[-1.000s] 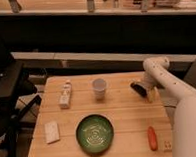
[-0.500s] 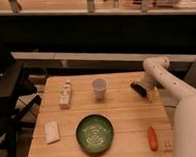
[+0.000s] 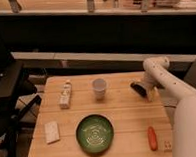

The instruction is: Place the eraser on the white sponge

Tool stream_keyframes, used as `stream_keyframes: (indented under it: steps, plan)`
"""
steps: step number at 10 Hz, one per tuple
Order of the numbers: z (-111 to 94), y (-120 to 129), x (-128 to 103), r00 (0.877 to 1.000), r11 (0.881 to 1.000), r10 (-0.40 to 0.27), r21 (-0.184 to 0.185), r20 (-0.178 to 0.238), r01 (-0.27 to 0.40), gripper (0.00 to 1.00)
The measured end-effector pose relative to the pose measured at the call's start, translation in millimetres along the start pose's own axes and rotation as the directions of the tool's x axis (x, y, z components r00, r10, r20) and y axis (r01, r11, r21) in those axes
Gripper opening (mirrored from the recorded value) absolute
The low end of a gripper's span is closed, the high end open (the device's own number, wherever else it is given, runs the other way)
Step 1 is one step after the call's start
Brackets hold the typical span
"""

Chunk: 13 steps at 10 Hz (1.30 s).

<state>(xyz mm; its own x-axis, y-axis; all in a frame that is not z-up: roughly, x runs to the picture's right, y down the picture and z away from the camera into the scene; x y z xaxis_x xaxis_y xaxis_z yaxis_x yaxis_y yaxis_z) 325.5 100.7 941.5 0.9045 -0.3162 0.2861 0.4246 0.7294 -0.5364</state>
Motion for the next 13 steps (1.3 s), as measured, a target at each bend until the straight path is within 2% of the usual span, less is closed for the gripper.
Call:
stream_keyframes:
  steps: [3, 4, 5, 7, 8, 9, 11, 13]
  plan:
    - [-4, -2, -1, 1.0, 1.0, -0.002, 0.002, -0.001, 0.002, 0.15]
    - [-4, -1, -1, 1.0, 1.0, -0.002, 0.0, 0.0, 0.002, 0.06]
    - [-4, 0, -1, 1.0, 1.0, -0.002, -0.002, 0.0, 0.002, 0.01]
    - [-4, 2, -1, 1.0, 1.0, -0.003, -0.003, 0.0, 0.003, 0.0]
    - [-8, 4, -4, 1.0, 1.0, -0.015, 0.015, -0.004, 0.015, 0.0]
    - [-16, 4, -12, 0.999, 0.998, -0.033, 0.049, -0.002, 0.033, 0.0]
    - [-37, -4, -43, 0.995, 0.989, -0.097, 0.108, -0.004, 0.097, 0.0]
    - [-54, -11, -73, 0.987, 0.976, -0.159, 0.147, -0.011, 0.159, 0.0]
